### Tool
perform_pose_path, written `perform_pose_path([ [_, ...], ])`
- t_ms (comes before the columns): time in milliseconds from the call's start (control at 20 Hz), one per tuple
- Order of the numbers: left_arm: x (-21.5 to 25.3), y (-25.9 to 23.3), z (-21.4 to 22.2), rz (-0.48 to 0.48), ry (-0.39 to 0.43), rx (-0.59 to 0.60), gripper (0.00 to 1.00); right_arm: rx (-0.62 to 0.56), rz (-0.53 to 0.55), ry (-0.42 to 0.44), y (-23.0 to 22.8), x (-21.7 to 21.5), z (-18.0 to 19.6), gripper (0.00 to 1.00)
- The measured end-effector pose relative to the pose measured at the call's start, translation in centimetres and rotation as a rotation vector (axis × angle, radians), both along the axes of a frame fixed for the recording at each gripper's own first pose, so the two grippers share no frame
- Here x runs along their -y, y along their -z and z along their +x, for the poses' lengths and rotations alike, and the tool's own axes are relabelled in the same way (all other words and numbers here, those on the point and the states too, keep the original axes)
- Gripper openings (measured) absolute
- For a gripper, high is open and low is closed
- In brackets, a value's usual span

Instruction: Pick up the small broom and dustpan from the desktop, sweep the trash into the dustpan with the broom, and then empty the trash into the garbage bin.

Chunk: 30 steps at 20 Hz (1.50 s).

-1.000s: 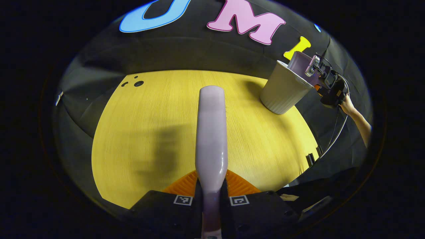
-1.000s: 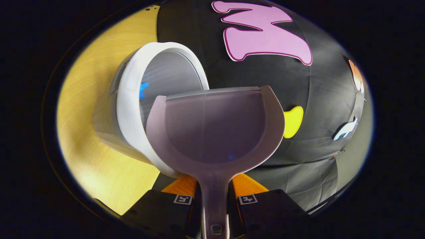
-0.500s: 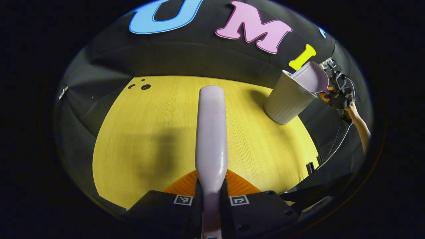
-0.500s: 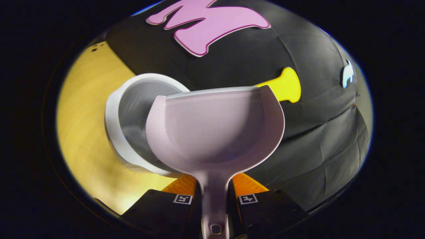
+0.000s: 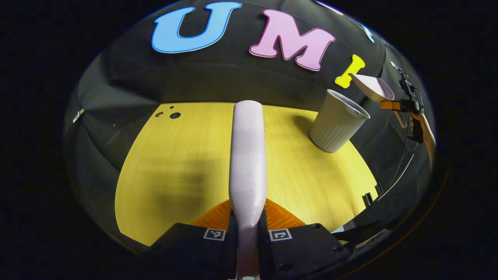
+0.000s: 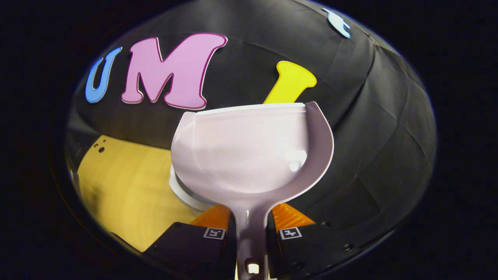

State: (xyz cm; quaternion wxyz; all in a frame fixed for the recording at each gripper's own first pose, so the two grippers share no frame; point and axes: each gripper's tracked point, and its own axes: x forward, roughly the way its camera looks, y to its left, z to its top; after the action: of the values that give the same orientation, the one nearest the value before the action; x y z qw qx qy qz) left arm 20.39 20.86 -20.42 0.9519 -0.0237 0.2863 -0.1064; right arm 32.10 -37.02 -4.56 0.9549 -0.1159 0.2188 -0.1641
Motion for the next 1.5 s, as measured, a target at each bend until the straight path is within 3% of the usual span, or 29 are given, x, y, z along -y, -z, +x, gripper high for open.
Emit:
perform_pose_path([
  [300, -0.4, 0.6, -0.7, 0.042, -0.040, 0.061, 0.27, 0.012, 0.122, -0.146, -0.1, -3.9, -1.0, 0.36],
  [600, -0.5, 4.1, -1.1, 0.031, -0.049, -0.004, 0.27, -0.127, 0.237, -0.284, 3.5, -3.7, 0.7, 0.36],
  [750, -0.5, 5.8, -0.5, 0.017, -0.066, -0.046, 0.27, -0.235, 0.234, -0.330, 6.1, -4.1, 0.7, 0.36],
  [950, -0.2, 8.5, 1.2, 0.011, -0.096, -0.126, 0.23, -0.383, 0.273, -0.353, 9.7, -3.2, 0.4, 0.36],
  [1050, 0.1, 9.8, 2.5, 0.023, -0.108, -0.166, 0.27, -0.449, 0.282, -0.366, 11.8, -2.3, 0.6, 0.36],
  [1100, 0.4, 10.5, 3.1, 0.035, -0.112, -0.184, 0.23, -0.476, 0.279, -0.368, 12.2, -2.4, 0.1, 0.36],
  [1200, 0.8, 11.6, 4.1, 0.057, -0.118, -0.218, 0.27, -0.538, 0.287, -0.362, 13.1, -2.1, 0.7, 0.36],
  [1450, 0.9, 14.2, 6.0, 0.111, -0.131, -0.293, 0.30, -0.598, 0.298, -0.331, 14.2, -1.9, 1.6, 0.36],
  [1500, 1.0, 14.5, 6.1, 0.124, -0.126, -0.303, 0.27, -0.607, 0.306, -0.322, 14.5, -1.9, 1.9, 0.36],
])
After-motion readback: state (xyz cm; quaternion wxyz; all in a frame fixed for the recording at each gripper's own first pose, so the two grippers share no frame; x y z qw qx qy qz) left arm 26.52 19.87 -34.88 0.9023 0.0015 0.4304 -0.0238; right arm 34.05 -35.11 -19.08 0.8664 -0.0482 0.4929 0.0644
